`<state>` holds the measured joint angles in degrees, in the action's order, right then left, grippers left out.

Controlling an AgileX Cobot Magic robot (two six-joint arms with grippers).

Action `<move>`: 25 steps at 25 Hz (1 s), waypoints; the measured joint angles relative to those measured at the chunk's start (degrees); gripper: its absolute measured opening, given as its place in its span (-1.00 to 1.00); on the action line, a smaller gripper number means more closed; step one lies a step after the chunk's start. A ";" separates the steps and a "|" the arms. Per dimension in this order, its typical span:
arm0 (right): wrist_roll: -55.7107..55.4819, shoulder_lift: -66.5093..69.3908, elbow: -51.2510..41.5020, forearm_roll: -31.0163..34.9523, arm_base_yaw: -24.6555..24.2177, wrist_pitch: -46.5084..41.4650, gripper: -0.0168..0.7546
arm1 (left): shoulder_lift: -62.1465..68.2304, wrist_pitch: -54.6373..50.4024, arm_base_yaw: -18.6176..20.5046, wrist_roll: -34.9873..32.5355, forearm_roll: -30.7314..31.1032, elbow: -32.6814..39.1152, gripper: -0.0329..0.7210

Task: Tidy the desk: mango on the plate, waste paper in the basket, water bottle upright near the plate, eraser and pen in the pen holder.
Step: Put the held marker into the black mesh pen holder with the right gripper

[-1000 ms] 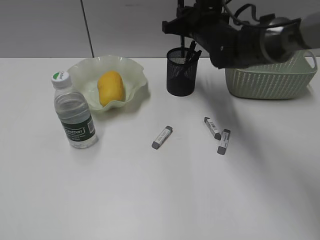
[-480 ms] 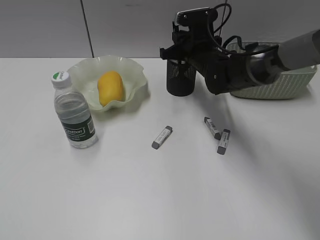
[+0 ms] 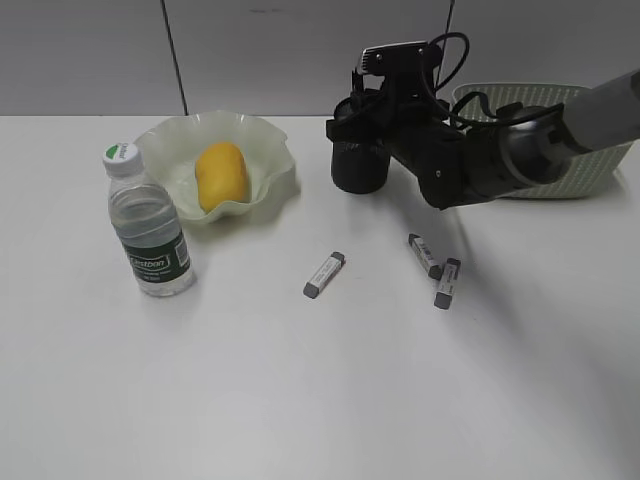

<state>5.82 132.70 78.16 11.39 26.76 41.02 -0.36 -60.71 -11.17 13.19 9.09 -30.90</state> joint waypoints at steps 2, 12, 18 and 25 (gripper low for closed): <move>-0.07 -0.49 -0.30 0.00 0.00 -0.51 -0.67 | 0.00 0.00 0.00 0.00 0.00 0.00 -0.29; -0.79 -3.64 -0.41 -4.59 0.00 -10.39 -0.67 | 0.00 0.00 0.00 -0.05 0.00 0.00 -0.29; -0.83 -5.19 -0.41 -5.08 0.00 -13.44 -0.67 | 0.00 0.00 0.00 -0.05 0.00 0.00 -0.29; -0.83 -5.14 -0.41 -5.32 0.00 -13.51 -0.54 | 0.00 0.00 0.00 -0.05 0.00 0.00 -0.29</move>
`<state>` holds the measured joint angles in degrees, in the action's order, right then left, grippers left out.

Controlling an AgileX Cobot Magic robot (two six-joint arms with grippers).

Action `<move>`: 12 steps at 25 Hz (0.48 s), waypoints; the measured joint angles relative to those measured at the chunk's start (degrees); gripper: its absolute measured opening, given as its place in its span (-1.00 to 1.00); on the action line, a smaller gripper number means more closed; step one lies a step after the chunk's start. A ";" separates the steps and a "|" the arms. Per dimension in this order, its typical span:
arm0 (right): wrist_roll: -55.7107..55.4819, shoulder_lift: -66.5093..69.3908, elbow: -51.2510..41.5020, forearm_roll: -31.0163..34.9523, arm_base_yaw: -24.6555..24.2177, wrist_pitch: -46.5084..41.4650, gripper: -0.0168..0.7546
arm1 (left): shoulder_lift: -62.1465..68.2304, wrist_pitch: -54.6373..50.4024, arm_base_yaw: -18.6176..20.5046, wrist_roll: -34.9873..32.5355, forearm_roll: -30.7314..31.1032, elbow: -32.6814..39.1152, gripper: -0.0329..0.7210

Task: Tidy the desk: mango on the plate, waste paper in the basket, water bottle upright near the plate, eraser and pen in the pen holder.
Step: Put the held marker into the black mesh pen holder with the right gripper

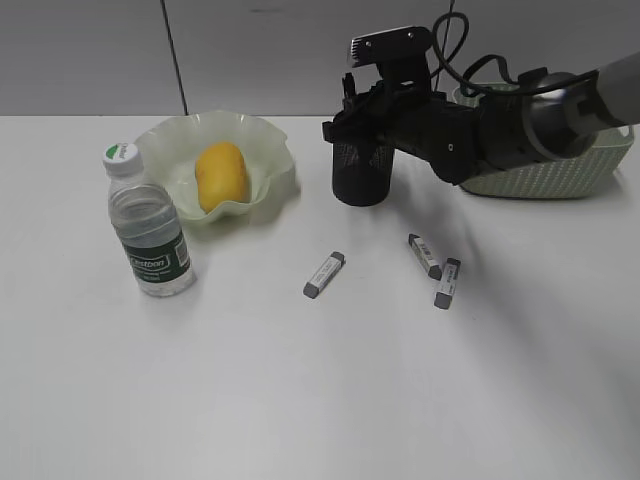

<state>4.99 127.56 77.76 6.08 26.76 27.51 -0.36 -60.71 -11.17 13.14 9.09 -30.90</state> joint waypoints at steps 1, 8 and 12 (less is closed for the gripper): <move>0.00 0.00 0.00 0.00 0.00 0.06 -0.42 | 0.00 0.00 0.00 0.00 0.00 0.00 -0.29; 0.60 -2.10 -0.12 -0.30 0.00 -3.04 0.46 | 0.00 0.00 0.00 0.00 0.00 0.00 -0.29; 3.96 -10.45 -0.12 -0.68 0.00 -14.28 0.50 | 0.00 0.00 0.00 0.00 0.00 0.00 -0.29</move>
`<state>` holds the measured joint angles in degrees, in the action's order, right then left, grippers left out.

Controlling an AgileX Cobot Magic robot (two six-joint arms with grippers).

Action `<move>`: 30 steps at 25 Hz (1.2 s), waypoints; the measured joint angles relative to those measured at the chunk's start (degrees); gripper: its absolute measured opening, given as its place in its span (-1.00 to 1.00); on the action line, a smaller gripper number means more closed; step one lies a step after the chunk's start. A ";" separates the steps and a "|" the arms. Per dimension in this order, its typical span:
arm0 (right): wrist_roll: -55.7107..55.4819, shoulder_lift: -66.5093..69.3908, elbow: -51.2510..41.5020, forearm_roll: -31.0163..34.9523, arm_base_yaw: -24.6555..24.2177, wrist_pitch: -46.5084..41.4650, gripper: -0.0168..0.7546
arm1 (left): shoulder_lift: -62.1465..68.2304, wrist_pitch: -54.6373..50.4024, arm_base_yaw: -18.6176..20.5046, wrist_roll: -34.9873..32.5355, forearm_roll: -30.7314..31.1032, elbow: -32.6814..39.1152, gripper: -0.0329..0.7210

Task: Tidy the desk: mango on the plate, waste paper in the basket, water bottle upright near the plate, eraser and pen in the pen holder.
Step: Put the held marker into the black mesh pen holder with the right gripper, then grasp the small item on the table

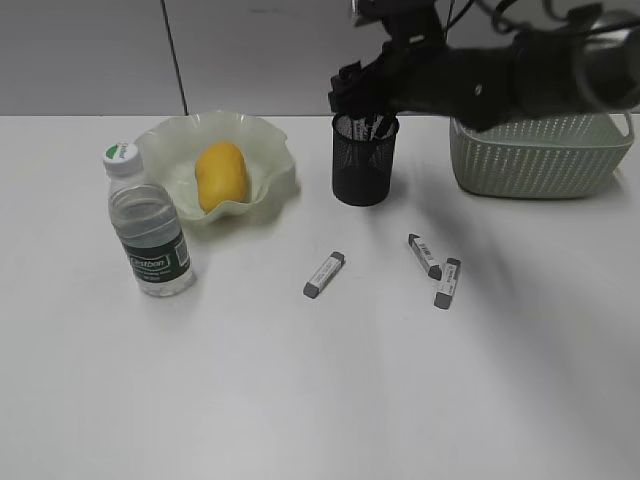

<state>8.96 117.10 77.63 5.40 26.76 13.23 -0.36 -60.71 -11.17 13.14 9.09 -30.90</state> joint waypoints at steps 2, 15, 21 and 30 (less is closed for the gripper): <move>0.51 -5.84 0.00 -0.24 0.00 -8.88 0.50 | 0.00 0.00 0.00 0.00 0.00 0.00 -0.29; -8.35 -52.23 -22.86 -8.86 0.06 -65.75 0.16 | 1.87 0.00 0.00 0.00 0.00 0.00 -0.28; -11.91 -79.42 -37.37 -9.25 0.06 -78.84 0.16 | 10.06 0.65 0.00 -6.99 -3.04 -0.09 -0.28; -12.73 -107.61 -45.79 -8.65 0.10 -80.72 0.16 | 35.44 9.68 -1.40 -22.65 -18.67 -11.36 -0.29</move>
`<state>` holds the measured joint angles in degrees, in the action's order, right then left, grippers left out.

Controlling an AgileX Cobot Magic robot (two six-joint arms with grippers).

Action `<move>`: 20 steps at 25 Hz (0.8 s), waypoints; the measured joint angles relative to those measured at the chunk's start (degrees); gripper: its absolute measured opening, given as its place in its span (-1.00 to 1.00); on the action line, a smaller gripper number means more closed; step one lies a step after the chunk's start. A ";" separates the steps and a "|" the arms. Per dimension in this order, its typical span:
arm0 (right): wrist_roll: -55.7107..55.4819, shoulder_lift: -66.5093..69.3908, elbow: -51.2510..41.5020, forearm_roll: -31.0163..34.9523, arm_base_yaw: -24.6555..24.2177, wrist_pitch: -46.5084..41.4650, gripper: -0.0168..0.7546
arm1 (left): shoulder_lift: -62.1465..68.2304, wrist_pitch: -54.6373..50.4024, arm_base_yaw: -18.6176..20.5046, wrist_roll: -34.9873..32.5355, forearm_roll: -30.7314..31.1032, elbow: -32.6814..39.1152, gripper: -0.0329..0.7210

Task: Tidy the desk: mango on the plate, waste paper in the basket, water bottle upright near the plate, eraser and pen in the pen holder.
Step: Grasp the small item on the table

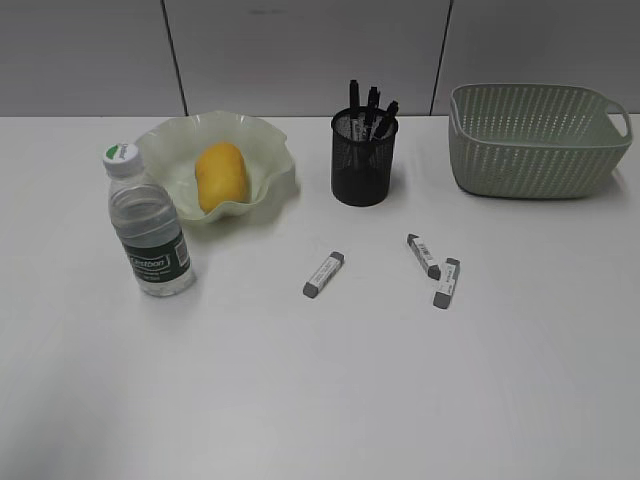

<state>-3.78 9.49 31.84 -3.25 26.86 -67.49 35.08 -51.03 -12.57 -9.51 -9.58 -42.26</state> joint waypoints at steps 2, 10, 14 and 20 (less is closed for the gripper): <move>0.00 -3.12 -0.28 0.02 0.00 0.80 0.16 | 6.67 1.49 -1.66 -1.71 -2.49 -3.59 -0.29; 0.00 -6.90 -2.56 0.02 0.00 7.11 0.10 | 37.50 13.20 -26.26 1.97 3.72 -17.45 -0.28; 0.00 -6.90 -2.56 0.02 0.00 7.64 0.00 | 56.09 14.43 -33.17 8.20 7.64 -27.21 -0.16; 0.00 -6.90 -2.56 0.02 0.00 7.64 -0.03 | 76.22 13.44 -33.51 10.01 10.12 -40.19 0.19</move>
<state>-3.78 2.59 29.28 -3.23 26.86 -59.85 111.29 -37.59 -46.08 0.49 0.54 -82.46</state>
